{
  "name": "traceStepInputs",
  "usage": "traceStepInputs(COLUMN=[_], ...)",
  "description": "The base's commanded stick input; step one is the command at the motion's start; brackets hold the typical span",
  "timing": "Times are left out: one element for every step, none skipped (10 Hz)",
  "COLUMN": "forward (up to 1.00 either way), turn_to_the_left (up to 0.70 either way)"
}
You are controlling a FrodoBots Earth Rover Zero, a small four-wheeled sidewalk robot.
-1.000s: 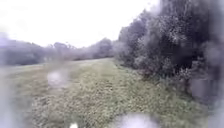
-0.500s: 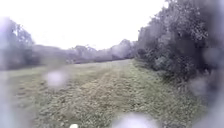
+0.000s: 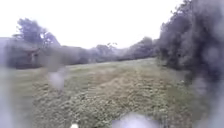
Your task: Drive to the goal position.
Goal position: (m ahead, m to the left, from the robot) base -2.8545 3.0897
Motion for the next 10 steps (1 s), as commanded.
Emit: traceStepInputs(forward=[0.00,0.00,0.00,0.00,0.00,0.00,0.00,0.00,0.00,0.00], turn_to_the_left=[0.04,0.04,0.04,0.04,0.04,0.04,0.04,0.04,0.04,0.04])
